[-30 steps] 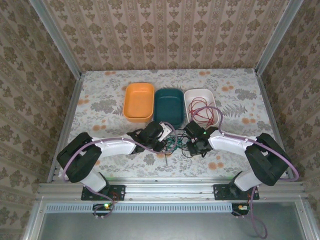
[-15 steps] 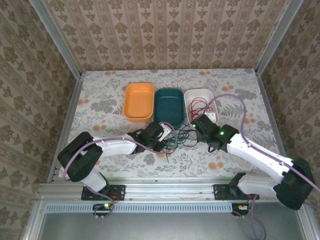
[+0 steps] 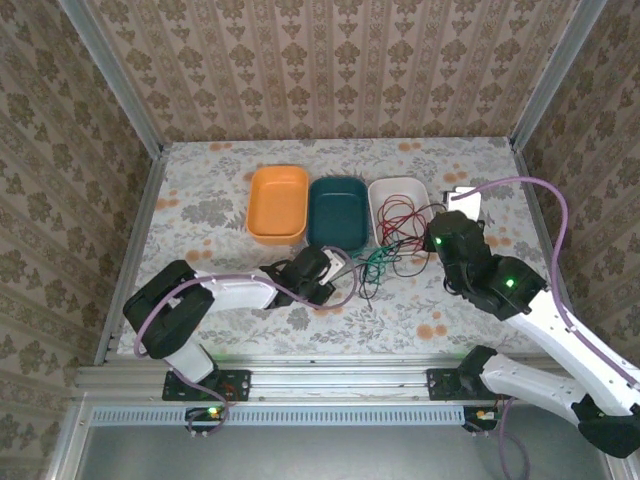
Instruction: Untangle the cables
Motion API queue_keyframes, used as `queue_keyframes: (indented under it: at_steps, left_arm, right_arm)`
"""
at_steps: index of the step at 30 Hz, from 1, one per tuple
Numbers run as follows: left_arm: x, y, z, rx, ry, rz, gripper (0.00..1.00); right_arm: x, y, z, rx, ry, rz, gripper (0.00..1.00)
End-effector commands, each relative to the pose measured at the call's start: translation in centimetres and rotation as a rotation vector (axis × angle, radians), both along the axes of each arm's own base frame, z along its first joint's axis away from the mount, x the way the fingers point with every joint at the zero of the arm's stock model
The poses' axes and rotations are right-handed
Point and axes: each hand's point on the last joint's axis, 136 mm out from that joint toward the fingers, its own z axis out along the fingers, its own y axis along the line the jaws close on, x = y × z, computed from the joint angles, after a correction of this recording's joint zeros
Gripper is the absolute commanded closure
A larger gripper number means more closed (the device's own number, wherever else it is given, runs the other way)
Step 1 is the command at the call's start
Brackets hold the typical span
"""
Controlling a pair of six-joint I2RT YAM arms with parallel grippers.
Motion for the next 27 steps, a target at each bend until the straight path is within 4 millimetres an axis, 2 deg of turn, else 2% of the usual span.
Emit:
queue_keyframes:
  at_steps: [1, 3, 4, 6, 8, 11, 13, 15, 18, 24, 27]
  left_arm:
    - [-1.3, 0.4, 0.1, -0.007, 0.011, -0.029, 1.00]
    - [-1.5, 0.0, 1.2, -0.051, -0.003, -0.050, 0.99]
    - [-1.6, -0.1, 1.8, -0.066, -0.012, -0.058, 0.93]
    - [-1.7, -0.3, 3.1, -0.102, -0.030, -0.072, 0.76]
    - [-1.9, -0.6, 4.6, -0.141, -0.047, -0.086, 0.57]
    - [-2.2, -1.3, 6.4, -0.189, -0.057, -0.120, 0.28]
    - [-2.4, -2.0, 7.2, -0.206, -0.048, -0.149, 0.18]
    - [-2.5, -2.9, 7.9, -0.220, -0.041, -0.182, 0.15]
    - [-2.4, -4.5, 8.2, -0.222, -0.044, -0.224, 0.16]
    - [-1.2, -7.5, 8.1, -0.250, -0.056, -0.263, 0.20]
    - [-0.8, -8.7, 7.4, -0.251, -0.036, -0.278, 0.24]
  right_arm:
    - [0.4, 1.3, 1.3, 0.033, -0.023, 0.068, 0.99]
    - [0.5, 3.5, -0.7, 0.097, 0.040, 0.155, 0.99]
    - [0.5, 4.5, -1.7, 0.130, 0.068, 0.190, 0.98]
    - [0.2, 6.8, -4.5, 0.203, 0.147, 0.273, 0.98]
    - [0.3, 8.5, -6.5, 0.264, 0.197, 0.311, 0.99]
    - [0.3, 9.3, -9.5, 0.289, 0.271, 0.305, 0.99]
    - [0.4, 9.3, -11.1, 0.280, 0.312, 0.283, 0.98]
    - [0.6, 9.3, -12.1, 0.272, 0.343, 0.261, 0.99]
    - [0.8, 9.6, -12.7, 0.274, 0.368, 0.255, 0.99]
    - [1.0, 9.2, -12.6, 0.290, 0.376, 0.240, 0.99]
    - [1.0, 8.5, -12.4, 0.316, 0.374, 0.219, 0.99]
